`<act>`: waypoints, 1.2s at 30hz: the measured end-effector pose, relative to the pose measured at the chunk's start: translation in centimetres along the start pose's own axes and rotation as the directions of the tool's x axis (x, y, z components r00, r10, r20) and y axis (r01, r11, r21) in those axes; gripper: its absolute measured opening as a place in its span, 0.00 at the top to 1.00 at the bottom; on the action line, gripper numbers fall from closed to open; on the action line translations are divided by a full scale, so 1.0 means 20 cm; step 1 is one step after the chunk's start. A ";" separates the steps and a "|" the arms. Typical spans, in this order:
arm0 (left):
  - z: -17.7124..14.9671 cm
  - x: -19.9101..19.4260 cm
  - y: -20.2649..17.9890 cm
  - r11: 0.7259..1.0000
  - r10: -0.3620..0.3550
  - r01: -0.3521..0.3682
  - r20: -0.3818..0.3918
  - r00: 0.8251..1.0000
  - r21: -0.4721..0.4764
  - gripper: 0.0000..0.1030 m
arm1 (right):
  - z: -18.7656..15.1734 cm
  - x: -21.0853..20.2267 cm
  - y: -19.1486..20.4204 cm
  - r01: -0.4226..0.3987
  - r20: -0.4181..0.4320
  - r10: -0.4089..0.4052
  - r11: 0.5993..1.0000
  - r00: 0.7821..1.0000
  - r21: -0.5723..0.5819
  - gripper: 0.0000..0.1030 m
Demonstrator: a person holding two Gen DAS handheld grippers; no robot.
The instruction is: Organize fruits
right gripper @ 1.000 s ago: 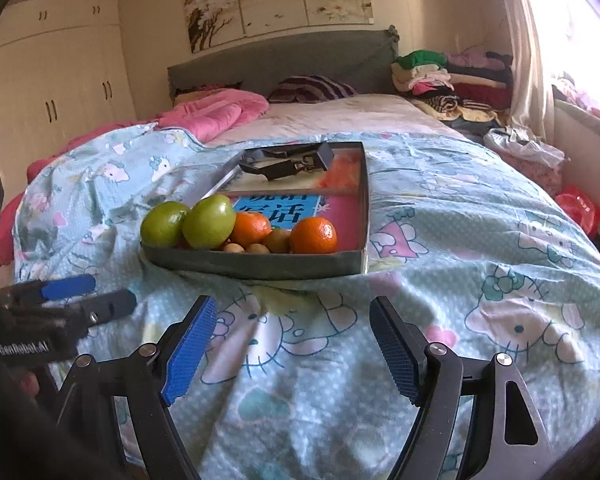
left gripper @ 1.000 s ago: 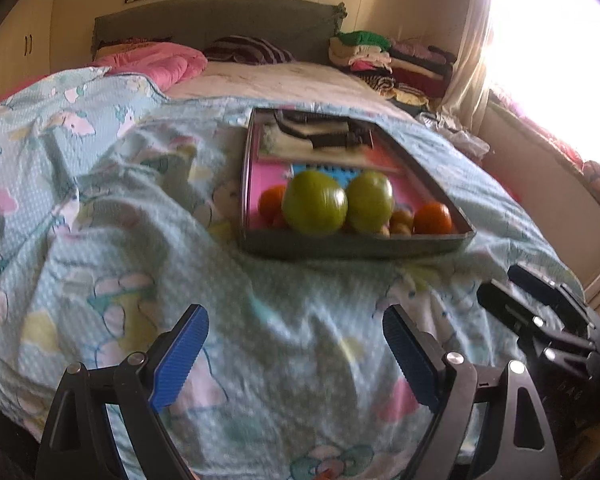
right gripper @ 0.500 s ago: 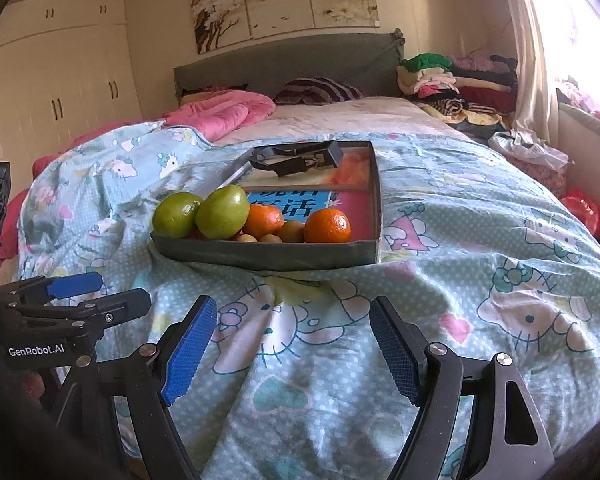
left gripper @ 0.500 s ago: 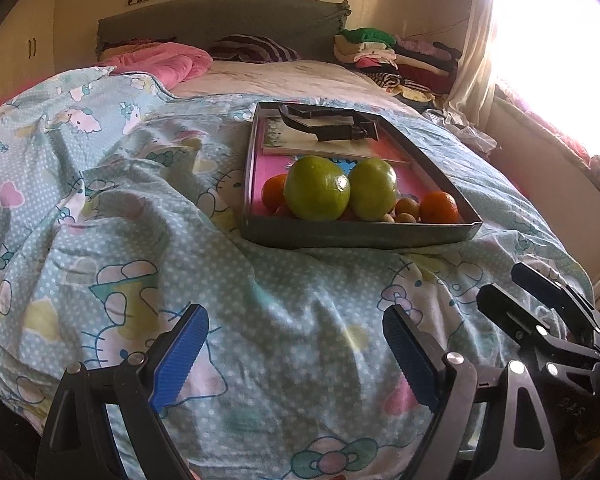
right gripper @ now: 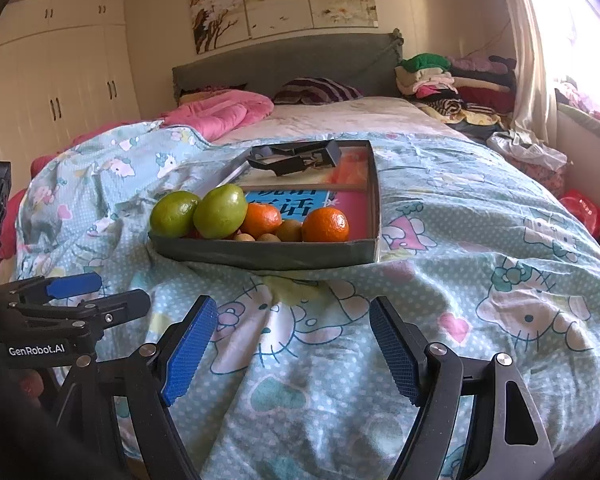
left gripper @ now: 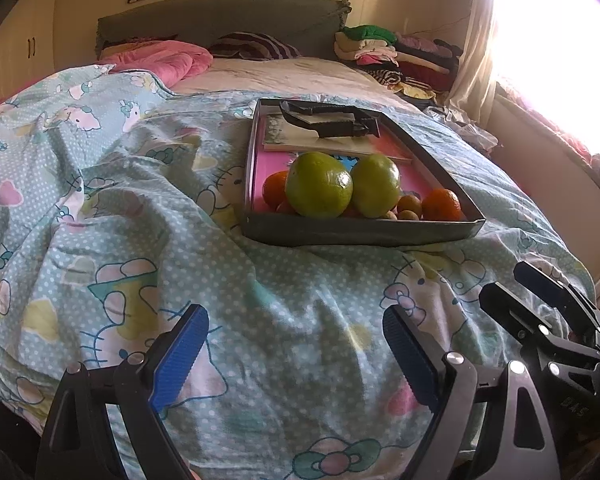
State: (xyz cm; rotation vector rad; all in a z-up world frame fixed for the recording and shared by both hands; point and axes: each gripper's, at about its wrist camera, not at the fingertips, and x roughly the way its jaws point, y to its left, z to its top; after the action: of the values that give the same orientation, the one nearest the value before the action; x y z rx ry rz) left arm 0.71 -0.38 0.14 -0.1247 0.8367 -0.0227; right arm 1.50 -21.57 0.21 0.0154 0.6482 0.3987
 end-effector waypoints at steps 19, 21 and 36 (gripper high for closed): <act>0.01 0.00 0.02 1.000 0.010 -0.010 0.000 1.000 -0.011 0.14 | 0.00 0.01 0.01 -0.006 -0.009 0.006 1.000 1.000 -0.008 0.22; 0.00 0.00 0.02 1.000 0.011 -0.011 0.000 1.000 -0.012 0.14 | 0.00 0.01 0.02 -0.007 -0.009 0.007 1.000 1.000 -0.008 0.22; 0.01 0.00 0.02 1.000 0.011 -0.011 -0.001 1.000 -0.010 0.14 | -0.01 0.01 0.03 -0.004 -0.012 0.004 1.000 1.000 -0.010 0.22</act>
State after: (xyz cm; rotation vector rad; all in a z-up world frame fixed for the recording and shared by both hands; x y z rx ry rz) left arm 0.85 0.10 0.10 -0.1293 0.8381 -0.0085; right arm 1.34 -21.02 -0.06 0.0050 0.6578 0.4060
